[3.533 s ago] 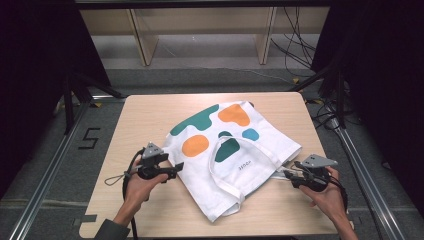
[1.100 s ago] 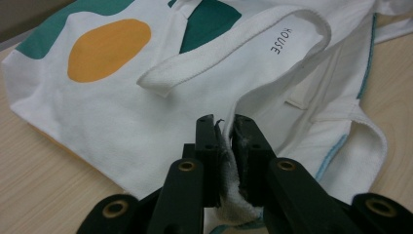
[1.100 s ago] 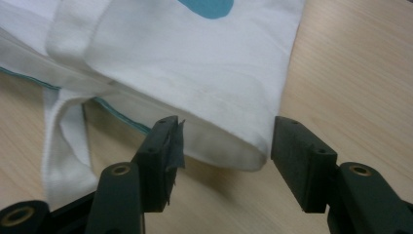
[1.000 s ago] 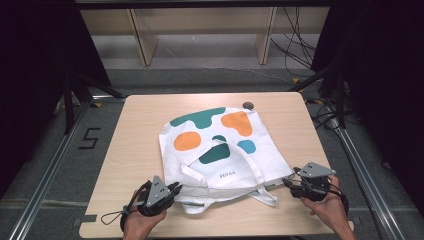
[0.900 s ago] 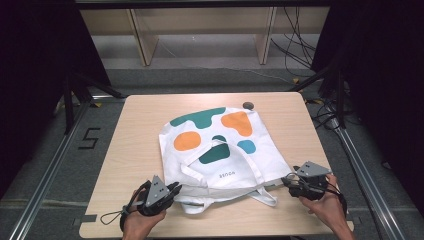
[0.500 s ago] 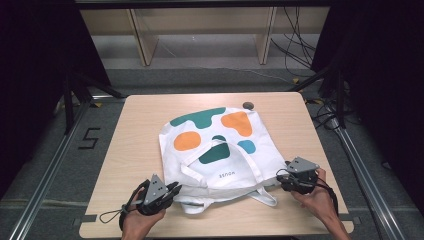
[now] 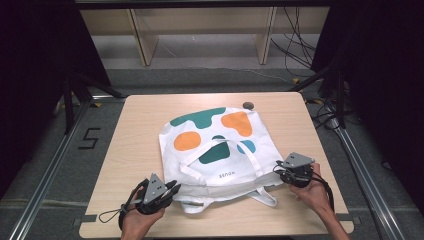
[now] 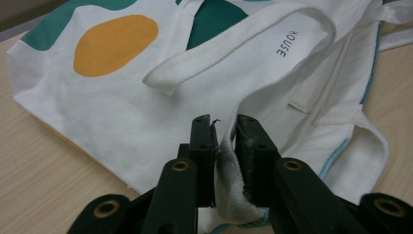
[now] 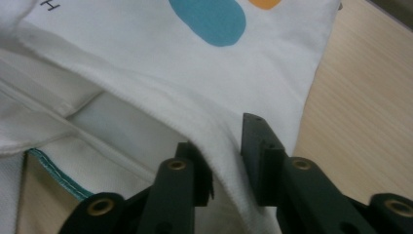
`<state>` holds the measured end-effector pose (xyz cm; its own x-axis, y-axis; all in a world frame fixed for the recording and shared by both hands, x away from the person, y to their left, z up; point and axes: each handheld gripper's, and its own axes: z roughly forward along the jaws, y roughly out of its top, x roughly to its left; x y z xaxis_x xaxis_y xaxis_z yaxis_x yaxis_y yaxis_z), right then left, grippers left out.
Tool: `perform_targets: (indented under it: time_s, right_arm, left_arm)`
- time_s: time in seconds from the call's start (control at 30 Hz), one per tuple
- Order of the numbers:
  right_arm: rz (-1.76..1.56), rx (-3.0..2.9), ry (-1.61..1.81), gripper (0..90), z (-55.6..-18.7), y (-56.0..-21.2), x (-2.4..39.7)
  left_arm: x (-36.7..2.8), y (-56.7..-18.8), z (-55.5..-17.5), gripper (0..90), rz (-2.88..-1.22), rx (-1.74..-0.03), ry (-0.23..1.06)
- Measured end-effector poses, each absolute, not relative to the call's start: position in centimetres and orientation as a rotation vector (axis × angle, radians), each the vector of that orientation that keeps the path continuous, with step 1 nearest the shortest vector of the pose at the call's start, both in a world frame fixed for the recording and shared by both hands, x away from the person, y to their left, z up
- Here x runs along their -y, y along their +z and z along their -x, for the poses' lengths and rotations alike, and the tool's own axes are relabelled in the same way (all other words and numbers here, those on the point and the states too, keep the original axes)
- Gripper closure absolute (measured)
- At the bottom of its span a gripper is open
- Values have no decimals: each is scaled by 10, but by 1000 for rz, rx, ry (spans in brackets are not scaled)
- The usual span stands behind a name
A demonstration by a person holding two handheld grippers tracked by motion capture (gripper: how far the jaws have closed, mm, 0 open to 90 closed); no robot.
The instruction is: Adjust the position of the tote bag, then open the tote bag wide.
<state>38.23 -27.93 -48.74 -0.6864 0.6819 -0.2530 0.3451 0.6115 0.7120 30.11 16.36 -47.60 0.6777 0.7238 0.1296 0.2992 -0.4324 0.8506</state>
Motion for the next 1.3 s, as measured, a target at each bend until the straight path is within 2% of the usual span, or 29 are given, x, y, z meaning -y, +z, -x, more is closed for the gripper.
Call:
perform_targets:
  time_s: [0.1,0.17,0.63,0.83,1.3]
  right_arm:
    - [-830,-2315,949,852,-378,-480,280]
    - [-828,-2312,972,860,-376,-478,280]
    - [-864,-2316,1116,873,-351,-459,280]
    - [-867,-2301,1162,875,-340,-450,277]
    - [-825,-2249,1244,883,-340,-426,280]
  left_arm:
    - [-165,-475,-300,817,-2031,-792,625]
    - [-168,-473,-300,823,-2028,-792,637]
    - [-181,-466,-304,844,-1998,-766,654]
    - [-187,-463,-304,840,-1945,-808,632]
    - [-190,-437,-303,870,-1908,-763,672]
